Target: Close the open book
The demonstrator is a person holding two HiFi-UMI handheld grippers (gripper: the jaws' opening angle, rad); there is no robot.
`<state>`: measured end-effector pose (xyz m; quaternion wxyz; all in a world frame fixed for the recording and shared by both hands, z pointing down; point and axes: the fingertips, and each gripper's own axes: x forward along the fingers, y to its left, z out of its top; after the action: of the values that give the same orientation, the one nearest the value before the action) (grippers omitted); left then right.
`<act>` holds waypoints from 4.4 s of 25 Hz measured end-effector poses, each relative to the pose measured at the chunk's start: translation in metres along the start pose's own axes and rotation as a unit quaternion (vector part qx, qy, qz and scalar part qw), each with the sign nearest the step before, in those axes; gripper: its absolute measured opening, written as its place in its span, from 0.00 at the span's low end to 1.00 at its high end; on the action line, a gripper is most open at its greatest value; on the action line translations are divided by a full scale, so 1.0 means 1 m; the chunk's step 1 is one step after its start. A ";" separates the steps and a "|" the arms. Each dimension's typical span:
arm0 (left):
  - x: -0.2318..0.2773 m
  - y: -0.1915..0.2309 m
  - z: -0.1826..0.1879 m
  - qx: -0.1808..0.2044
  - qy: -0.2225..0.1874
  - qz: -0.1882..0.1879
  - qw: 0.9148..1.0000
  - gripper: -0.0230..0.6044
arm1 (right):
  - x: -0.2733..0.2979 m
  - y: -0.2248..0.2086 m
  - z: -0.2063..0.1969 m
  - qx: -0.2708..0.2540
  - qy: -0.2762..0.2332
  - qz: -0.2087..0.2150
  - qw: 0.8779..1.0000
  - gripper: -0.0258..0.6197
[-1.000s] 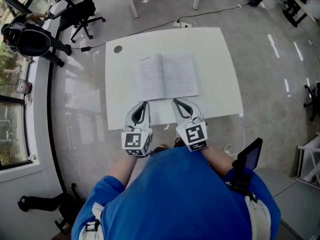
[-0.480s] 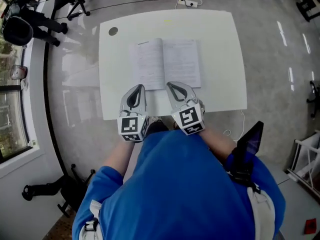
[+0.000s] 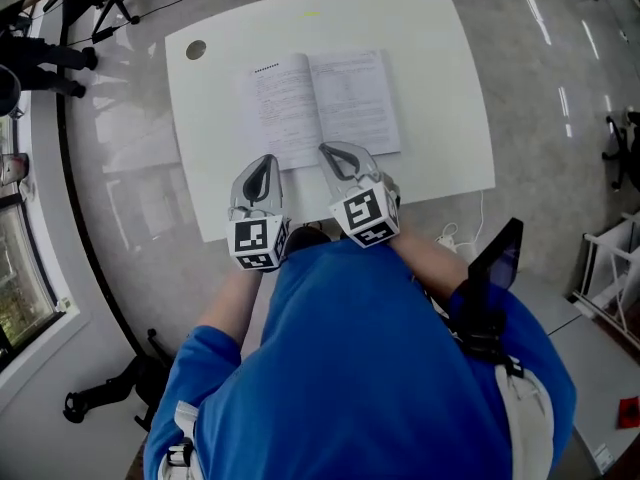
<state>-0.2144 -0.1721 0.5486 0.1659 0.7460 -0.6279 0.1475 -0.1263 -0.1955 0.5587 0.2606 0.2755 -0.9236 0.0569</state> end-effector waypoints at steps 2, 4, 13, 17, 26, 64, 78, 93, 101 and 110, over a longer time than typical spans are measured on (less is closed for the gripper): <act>0.005 0.005 -0.009 -0.002 0.008 -0.003 1.000 0.05 | 0.007 0.003 -0.005 -0.009 0.012 -0.001 1.000 0.04; 0.009 0.010 -0.017 -0.007 0.017 -0.007 1.000 0.05 | 0.014 0.007 -0.011 -0.023 0.026 -0.002 0.999 0.04; 0.020 0.027 -0.047 -0.016 0.042 -0.017 0.999 0.05 | 0.042 0.035 -0.040 -0.109 0.078 0.011 0.991 0.08; 0.018 0.037 -0.055 -0.018 0.048 -0.011 0.999 0.05 | 0.052 0.054 -0.050 -0.190 0.096 0.025 0.977 0.27; 0.001 0.063 -0.067 -0.028 0.052 0.003 0.998 0.05 | 0.078 0.078 -0.069 -0.362 0.131 0.015 0.923 0.39; -0.026 0.076 -0.041 -0.001 0.030 0.012 0.999 0.05 | 0.062 0.092 -0.016 -0.288 0.067 -0.025 0.955 0.07; -0.005 0.019 -0.002 0.049 0.004 -0.039 0.998 0.05 | -0.001 0.034 -0.005 -0.149 0.030 -0.097 0.984 0.06; 0.030 -0.032 0.024 0.096 -0.008 -0.085 0.992 0.05 | -0.038 -0.036 -0.041 0.064 0.040 -0.134 0.988 0.06; 0.044 -0.051 0.027 0.108 0.004 -0.097 0.989 0.05 | -0.040 -0.063 -0.074 0.201 0.041 -0.129 0.970 0.06; 0.058 -0.063 0.024 0.121 0.019 -0.101 0.987 0.05 | -0.033 -0.081 -0.113 0.311 0.060 -0.110 0.942 0.06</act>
<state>-0.1425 -0.2246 0.5476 0.0999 0.8172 -0.5236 0.2191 -0.0087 -0.2197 0.6362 0.2215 0.4390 -0.8064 0.3285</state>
